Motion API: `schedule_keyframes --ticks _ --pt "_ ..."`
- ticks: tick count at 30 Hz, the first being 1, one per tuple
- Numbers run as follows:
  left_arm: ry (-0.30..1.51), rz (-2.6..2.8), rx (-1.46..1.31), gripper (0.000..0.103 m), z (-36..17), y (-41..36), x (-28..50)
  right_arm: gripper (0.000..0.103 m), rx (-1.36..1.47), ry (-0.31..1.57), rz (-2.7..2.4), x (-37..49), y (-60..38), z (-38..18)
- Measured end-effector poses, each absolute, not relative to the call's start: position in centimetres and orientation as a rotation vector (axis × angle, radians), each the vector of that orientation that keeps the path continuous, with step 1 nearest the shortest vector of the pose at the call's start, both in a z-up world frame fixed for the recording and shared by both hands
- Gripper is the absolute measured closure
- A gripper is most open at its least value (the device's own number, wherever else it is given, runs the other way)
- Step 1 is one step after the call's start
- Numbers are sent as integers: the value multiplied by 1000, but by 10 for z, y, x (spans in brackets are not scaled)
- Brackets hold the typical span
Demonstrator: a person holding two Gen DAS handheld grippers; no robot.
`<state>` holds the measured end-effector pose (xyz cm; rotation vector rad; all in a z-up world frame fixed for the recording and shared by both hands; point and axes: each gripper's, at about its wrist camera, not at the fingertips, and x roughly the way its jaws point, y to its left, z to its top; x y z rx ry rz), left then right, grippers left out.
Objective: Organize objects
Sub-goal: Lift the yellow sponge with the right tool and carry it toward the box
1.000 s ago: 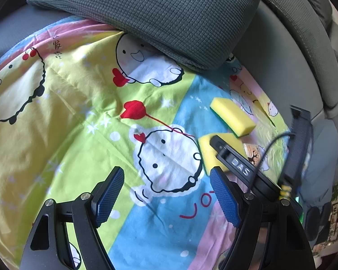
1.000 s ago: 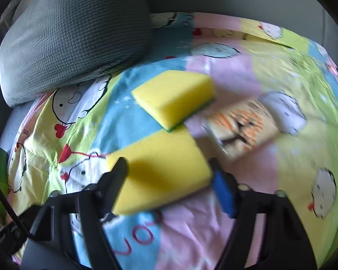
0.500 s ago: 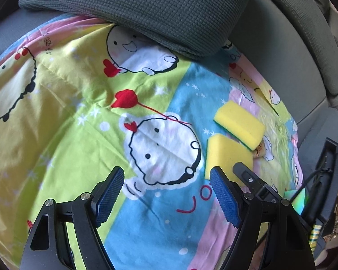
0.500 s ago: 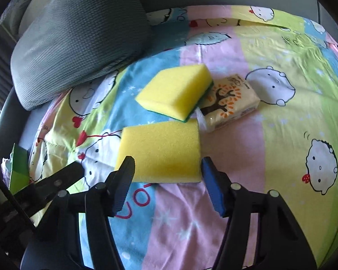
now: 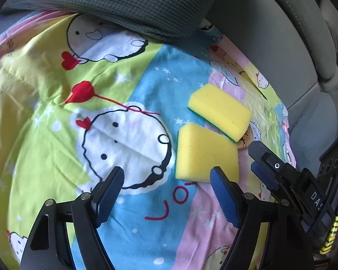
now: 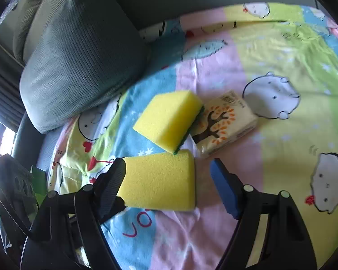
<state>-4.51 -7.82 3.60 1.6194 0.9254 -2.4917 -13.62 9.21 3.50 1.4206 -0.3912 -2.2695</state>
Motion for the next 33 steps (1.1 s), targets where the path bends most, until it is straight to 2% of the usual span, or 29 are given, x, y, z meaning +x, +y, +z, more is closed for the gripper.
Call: schedule_keyframes --ticks 2,4,9,15,16,17,20,30,33 --pt "928 -2488 1623 24 33 -75 -49 37 1448 -362 -2238 -140 83 28" --pt "950 -2483 1659 24 26 -73 -53 40 1462 -378 -2200 -144 78 22" --pt "992 -2450 1672 24 17 -73 -57 42 1502 -391 -2151 -149 76 14" --pt "968 -2490 1661 24 16 -70 -61 51 1517 -369 -2114 -149 74 11" --pt "958 -2499 1658 26 17 -69 -61 53 1520 -384 -2091 -149 74 11" --pt "955 -2512 1658 33 18 -68 -61 54 1522 -383 -2094 -148 76 10" --pt "1063 -2551 1703 50 16 -63 -63 54 1524 -384 -2099 -145 78 11" --pt "958 -2679 1621 50 41 -49 -46 54 1450 -409 -2174 -112 97 52" --pt "976 -2728 1585 50 50 -48 -38 54 1393 -414 -2227 -97 106 70"
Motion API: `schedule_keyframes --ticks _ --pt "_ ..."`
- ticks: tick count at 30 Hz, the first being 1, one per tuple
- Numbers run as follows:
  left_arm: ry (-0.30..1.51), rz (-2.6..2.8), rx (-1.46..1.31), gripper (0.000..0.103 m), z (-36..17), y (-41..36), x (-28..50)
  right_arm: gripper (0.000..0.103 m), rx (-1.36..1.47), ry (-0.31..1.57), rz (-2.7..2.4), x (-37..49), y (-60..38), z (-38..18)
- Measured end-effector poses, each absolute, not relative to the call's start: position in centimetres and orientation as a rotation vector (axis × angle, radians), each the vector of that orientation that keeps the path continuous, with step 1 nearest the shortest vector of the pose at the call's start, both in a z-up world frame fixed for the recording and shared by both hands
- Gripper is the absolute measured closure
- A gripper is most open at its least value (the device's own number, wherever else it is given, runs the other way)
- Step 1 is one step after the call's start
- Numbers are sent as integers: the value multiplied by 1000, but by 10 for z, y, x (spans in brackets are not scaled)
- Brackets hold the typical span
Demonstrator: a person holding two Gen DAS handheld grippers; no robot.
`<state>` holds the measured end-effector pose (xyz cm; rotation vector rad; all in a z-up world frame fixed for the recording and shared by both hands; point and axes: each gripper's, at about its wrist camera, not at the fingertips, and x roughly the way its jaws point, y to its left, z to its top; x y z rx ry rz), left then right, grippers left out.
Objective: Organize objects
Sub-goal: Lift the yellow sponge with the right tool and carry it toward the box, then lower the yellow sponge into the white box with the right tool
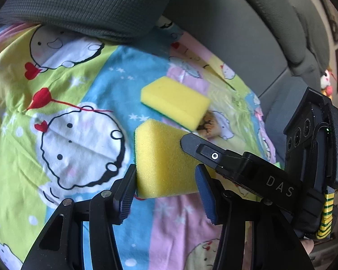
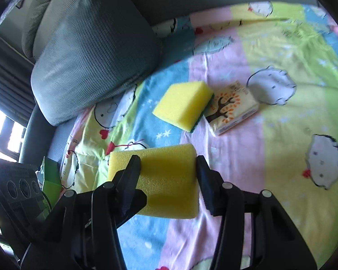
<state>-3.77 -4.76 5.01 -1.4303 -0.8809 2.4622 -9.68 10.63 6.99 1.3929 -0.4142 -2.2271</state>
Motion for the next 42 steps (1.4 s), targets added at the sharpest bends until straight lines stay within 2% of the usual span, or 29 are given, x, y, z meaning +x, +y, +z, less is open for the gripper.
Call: schedule_keyframes --ticks 5,19,28,42 --pt "-869 2481 -1306 50 73 -41 -16 53 1301 -439 -2314 -68 133 97" --pt "-475 2531 -1035 50 139 30 36 52 1051 -534 -2468 7 204 141" --pt "-255 2566 -921 50 161 87 58 52 1005 -673 -2477 26 269 139" --pt "-130 2547 -869 50 171 179 71 52 954 -844 -2516 42 363 137"
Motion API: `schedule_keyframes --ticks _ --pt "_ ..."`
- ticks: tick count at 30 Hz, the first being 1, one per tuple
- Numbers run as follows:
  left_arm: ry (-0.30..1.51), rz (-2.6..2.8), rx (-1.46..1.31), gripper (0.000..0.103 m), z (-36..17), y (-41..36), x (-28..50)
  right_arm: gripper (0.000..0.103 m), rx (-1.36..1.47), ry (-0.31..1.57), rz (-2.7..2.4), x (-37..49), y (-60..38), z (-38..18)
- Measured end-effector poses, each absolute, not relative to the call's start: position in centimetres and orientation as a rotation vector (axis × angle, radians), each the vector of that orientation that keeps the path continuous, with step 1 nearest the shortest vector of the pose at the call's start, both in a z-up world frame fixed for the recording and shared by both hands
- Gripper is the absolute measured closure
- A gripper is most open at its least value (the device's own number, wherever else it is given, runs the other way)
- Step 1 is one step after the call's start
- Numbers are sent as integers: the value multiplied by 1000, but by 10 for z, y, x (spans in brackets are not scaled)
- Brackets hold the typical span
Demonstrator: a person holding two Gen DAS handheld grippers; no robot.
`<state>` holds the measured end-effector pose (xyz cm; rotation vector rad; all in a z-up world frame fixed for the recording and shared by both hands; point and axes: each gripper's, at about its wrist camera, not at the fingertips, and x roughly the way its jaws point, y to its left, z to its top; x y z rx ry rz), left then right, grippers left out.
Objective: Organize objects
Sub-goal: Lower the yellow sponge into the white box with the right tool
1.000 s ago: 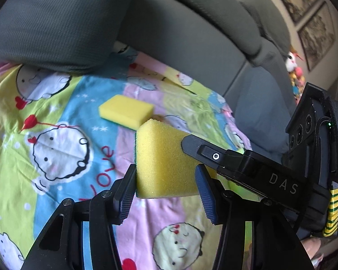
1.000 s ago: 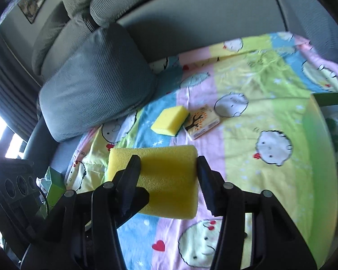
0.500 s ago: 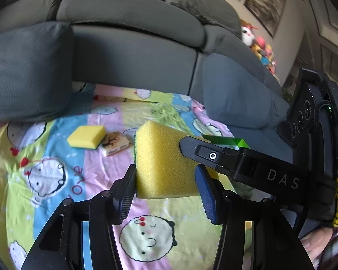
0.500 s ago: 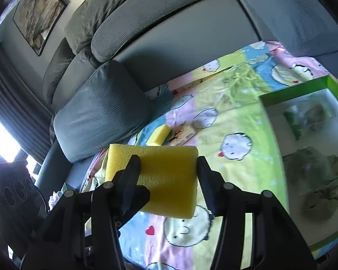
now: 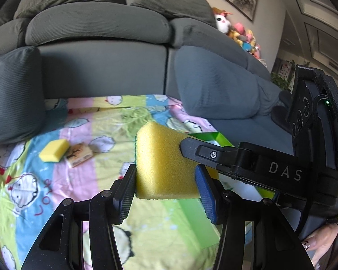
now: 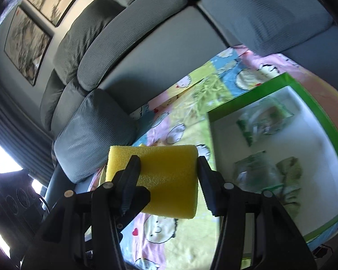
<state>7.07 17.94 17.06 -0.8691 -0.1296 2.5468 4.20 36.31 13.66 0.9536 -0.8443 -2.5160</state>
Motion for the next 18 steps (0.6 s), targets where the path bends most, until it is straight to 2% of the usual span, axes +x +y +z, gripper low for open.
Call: schedule_keyframes --ticks 18 --pt "-57 2437 -906 50 155 273 66 51 1035 -1011 -2574 52 443 111"
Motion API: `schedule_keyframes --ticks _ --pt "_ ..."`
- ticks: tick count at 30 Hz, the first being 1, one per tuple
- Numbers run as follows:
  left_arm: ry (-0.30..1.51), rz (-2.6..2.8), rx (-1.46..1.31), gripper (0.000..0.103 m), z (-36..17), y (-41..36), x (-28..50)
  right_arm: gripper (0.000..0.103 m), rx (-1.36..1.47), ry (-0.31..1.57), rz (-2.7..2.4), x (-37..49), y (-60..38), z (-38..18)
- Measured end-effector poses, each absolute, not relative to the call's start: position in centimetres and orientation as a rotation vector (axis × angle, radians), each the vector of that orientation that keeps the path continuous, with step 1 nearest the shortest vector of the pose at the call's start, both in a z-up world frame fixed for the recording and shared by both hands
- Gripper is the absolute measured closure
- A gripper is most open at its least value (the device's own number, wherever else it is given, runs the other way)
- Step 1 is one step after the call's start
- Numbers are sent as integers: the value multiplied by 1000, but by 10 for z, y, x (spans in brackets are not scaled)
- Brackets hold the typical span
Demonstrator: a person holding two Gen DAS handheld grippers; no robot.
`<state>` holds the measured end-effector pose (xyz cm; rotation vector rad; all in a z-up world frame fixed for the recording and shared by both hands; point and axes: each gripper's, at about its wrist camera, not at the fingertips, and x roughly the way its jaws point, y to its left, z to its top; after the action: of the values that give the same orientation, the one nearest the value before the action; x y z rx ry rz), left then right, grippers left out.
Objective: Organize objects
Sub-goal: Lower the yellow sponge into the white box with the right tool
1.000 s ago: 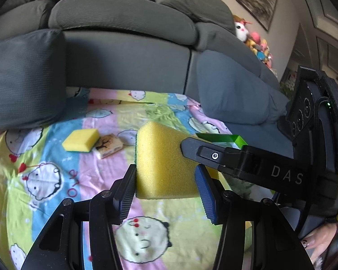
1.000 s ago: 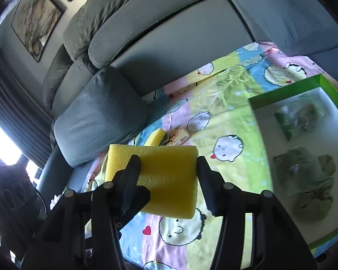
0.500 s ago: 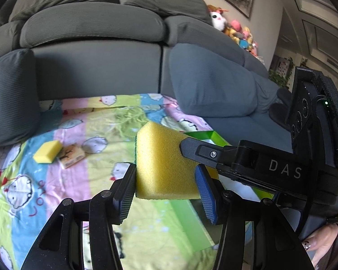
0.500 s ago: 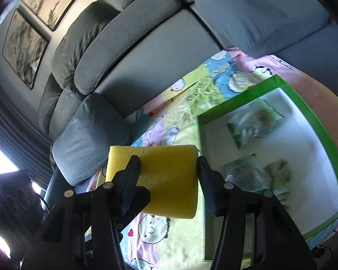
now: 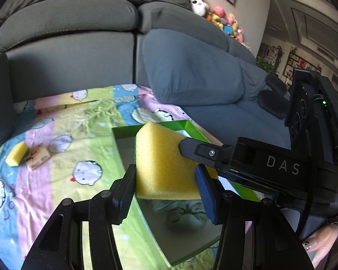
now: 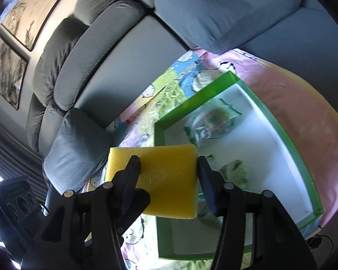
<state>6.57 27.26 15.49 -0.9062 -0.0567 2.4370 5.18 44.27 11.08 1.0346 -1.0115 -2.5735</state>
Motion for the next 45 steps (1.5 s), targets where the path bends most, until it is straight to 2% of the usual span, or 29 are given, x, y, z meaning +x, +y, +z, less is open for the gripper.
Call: schedule_keyframes --ticks 27,45 --pt "-133 2250 -1072 50 119 314 57 44 1206 -1100 -2708 48 471 88" --pt "-147 2186 -1170 50 98 321 56 43 1307 -1049 -2788 46 471 82"
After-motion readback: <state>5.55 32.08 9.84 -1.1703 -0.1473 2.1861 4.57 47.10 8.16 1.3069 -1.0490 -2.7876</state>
